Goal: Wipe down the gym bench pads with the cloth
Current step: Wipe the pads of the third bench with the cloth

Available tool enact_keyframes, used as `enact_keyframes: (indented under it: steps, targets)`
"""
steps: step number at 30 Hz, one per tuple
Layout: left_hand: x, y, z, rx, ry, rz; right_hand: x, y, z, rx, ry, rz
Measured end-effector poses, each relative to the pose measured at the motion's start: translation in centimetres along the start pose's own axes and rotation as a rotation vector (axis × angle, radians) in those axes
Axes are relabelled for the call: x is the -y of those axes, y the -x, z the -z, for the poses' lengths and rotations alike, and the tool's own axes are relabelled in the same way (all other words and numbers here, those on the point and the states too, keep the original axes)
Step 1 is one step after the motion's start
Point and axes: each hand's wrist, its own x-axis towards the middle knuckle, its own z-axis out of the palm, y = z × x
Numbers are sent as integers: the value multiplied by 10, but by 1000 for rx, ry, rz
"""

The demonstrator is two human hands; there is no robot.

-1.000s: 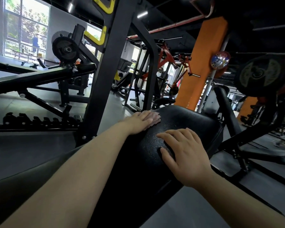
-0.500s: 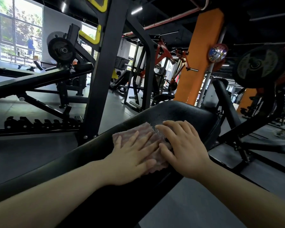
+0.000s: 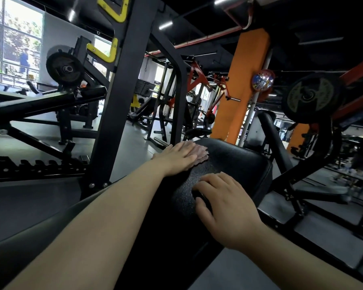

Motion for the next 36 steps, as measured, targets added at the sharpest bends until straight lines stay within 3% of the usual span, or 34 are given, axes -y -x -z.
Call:
enact_keyframes:
  steps: [6, 12, 19, 22, 25, 32, 36]
  targets:
    - [-14, 43, 3, -44, -96, -31, 2, 2, 2, 0, -6, -21]
    - [-5, 106, -9, 20, -159, -105, 2, 2, -1, -32, 4, -25]
    - [-15, 34, 4, 18, -162, -105, 3, 0, -1, -21, 13, -32]
    - [-23, 9, 9, -3, 14, -36, 4, -1, 0, 16, 14, -42]
    - [-27, 0, 9, -35, 25, -46, 5, -1, 2, 31, -3, -55]
    - [-22, 24, -3, 8, -104, 12, 3, 1, 1, 9, -55, -66]
    - [-39, 74, -5, 14, -22, -28, 5, 2, 6, -20, -179, -64]
